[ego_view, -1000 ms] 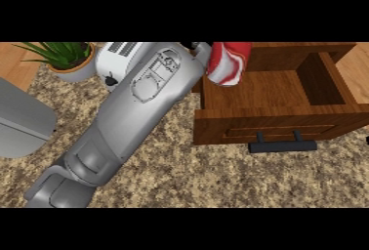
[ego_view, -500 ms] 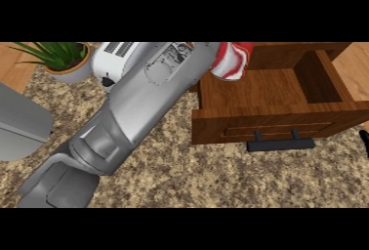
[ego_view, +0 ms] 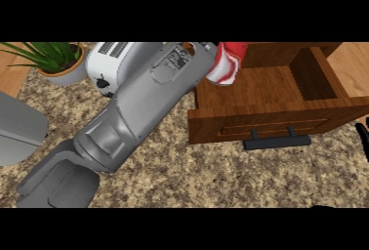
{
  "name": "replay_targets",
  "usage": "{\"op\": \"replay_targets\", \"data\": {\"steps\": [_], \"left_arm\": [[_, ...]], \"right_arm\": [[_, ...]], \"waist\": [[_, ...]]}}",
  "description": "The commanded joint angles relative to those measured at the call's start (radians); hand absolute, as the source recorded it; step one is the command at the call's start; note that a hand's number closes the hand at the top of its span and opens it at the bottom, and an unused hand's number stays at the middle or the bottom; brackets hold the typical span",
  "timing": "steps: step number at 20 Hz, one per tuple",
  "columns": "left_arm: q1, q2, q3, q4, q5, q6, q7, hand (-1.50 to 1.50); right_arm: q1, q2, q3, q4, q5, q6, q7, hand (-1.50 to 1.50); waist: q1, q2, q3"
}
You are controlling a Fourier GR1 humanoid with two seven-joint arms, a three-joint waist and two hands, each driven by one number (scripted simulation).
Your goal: Pick up the can, place it into the drawer and close the drawer
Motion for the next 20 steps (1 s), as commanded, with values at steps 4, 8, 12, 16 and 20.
{"op": "replay_targets", "data": {"steps": [4,8,12,16,20], "left_arm": [[0.039,0.0,-0.065,0.066,0.041,0.023,-0.111,1.5],[-0.001,0.0,-0.127,0.066,0.07,0.078,-0.056,1.5],[0.012,0.0,-0.149,0.098,0.073,0.064,-0.121,1.5],[-0.003,0.0,-0.172,0.126,0.085,0.075,-0.084,-1.5],[0.059,0.0,-0.186,0.125,0.108,0.114,-0.15,-1.5]], "right_arm": [[-0.034,0.021,0.021,0.03,0.04,-0.026,-0.029,-1.5],[-0.029,-0.01,0.008,0.008,-0.006,0.009,0.003,-1.5],[-0.056,-0.011,0.014,0.057,0.016,0.004,-0.018,-1.5],[-0.073,-0.018,0.011,-0.043,-0.007,-0.025,0.085,-1.5],[-0.054,-0.01,0.026,-0.004,0.014,-0.005,0.023,-1.5]], "waist": [[-0.008,0.006,0.0],[-0.033,0.006,0.001],[-0.043,0.015,0.001],[-0.034,0.007,0.0],[-0.049,0.013,0.0]]}}
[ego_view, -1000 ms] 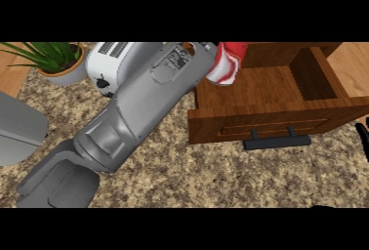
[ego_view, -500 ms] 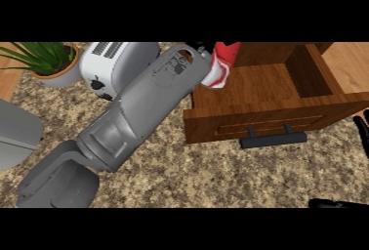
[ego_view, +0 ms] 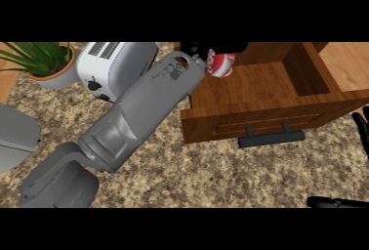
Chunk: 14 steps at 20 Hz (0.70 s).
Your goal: Pick up the can, place it into the drawer and close the drawer
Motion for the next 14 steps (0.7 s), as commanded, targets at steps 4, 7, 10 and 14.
{"op": "replay_targets", "data": {"steps": [4,7,10,14], "left_arm": [[0.009,0.0,-0.02,0.027,0.033,0.063,-0.029,-1.5],[0.018,0.0,-0.044,0.007,0.047,0.091,-0.022,-1.5],[0.02,0.0,-0.048,0.01,0.065,0.103,-0.027,-1.5],[-0.006,0.0,-0.03,-0.015,0.104,0.112,-0.028,-1.5]], "right_arm": [[-0.013,-0.004,0.009,-0.014,0.012,-0.006,0.01,-1.5],[-0.01,-0.008,0.022,-0.066,-0.01,0.0,0.066,-1.5],[0.002,-0.003,0.015,-0.039,0.015,-0.001,0.01,-1.5],[-0.017,-0.053,-0.002,-0.027,0.11,0.004,-0.067,-1.5]], "waist": [[-0.009,0.003,0.0],[-0.016,0.001,-0.001],[-0.013,0.001,0.0],[-0.009,0.003,0.0]]}}
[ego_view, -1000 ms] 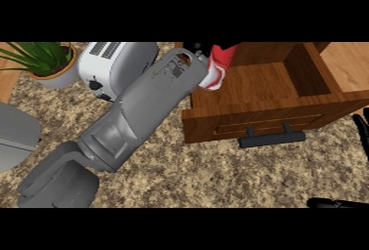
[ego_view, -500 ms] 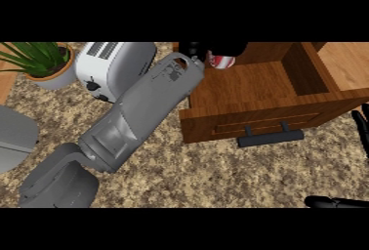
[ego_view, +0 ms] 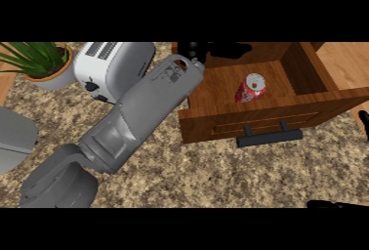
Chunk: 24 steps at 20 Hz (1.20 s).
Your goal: Pick up the can, place it into the drawer and close the drawer
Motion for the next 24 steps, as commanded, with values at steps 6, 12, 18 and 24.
{"op": "replay_targets", "data": {"steps": [6,12,18,24], "left_arm": [[0.026,0.0,-0.008,-0.057,0.081,0.022,-0.012,-1.5],[0.018,0.0,0.005,-0.113,0.141,0.057,-0.046,-1.5],[-0.028,0.0,0.002,-0.068,0.141,0.085,-0.061,-1.5],[-0.056,0.0,0.006,-0.088,0.132,0.064,0.008,-1.5]], "right_arm": [[-0.016,-0.087,0.048,-0.094,0.191,0.021,-0.052,-1.5],[-0.083,-0.146,0.065,-0.038,0.331,0.014,-0.101,-1.5],[-0.087,-0.183,0.184,0.003,0.598,-0.021,-0.155,-1.5],[-0.14,-0.173,0.312,0.177,0.885,-0.126,-0.157,-1.5]], "waist": [[0.014,-0.006,-0.001],[0.043,-0.01,-0.001],[0.061,-0.011,-0.001],[0.122,-0.024,-0.002]]}}
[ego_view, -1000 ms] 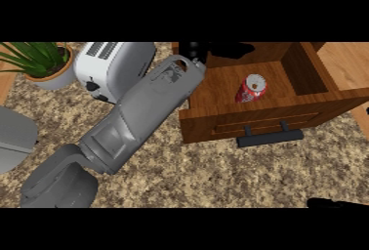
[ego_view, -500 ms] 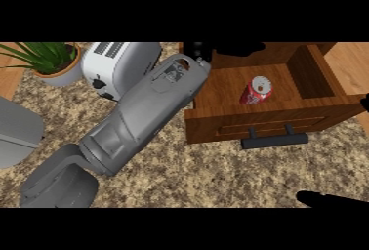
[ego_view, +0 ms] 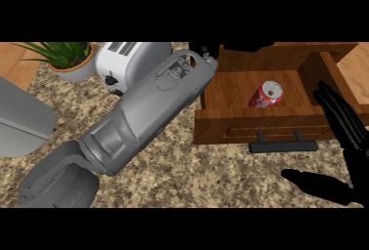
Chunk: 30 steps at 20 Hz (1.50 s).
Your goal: Pick up the can, place it into the drawer and close the drawer
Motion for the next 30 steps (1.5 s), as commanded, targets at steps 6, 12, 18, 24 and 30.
{"op": "replay_targets", "data": {"steps": [6,12,18,24,30], "left_arm": [[-0.016,0.019,0.029,-0.028,-0.032,0.007,0.06,-1.5],[0.049,0.128,0.009,-0.174,-0.081,-0.023,0.159,-1.5],[0.118,0.228,-0.014,-0.311,-0.122,-0.028,0.249,-1.5],[0.185,0.326,-0.018,-0.444,-0.131,-0.055,0.302,-1.5],[0.221,0.387,-0.023,-0.529,-0.149,-0.05,0.355,-1.5]], "right_arm": [[-0.095,0.004,0.113,0.288,0.312,-0.118,-0.001,-1.5],[-0.157,0.068,0.054,0.508,0.324,-0.295,-0.058,-1.5],[-0.245,0.119,0.052,0.741,0.403,-0.417,-0.062,-1.5],[-0.344,0.102,-0.017,0.952,0.427,-0.527,-0.106,-1.5],[-0.514,0.07,-0.086,1.148,0.45,-0.583,-0.116,-1.5]], "waist": [[0.041,-0.009,0.0],[0.056,-0.016,0.0],[0.068,-0.016,0.0],[0.089,-0.013,0.001],[0.103,-0.008,0.002]]}}
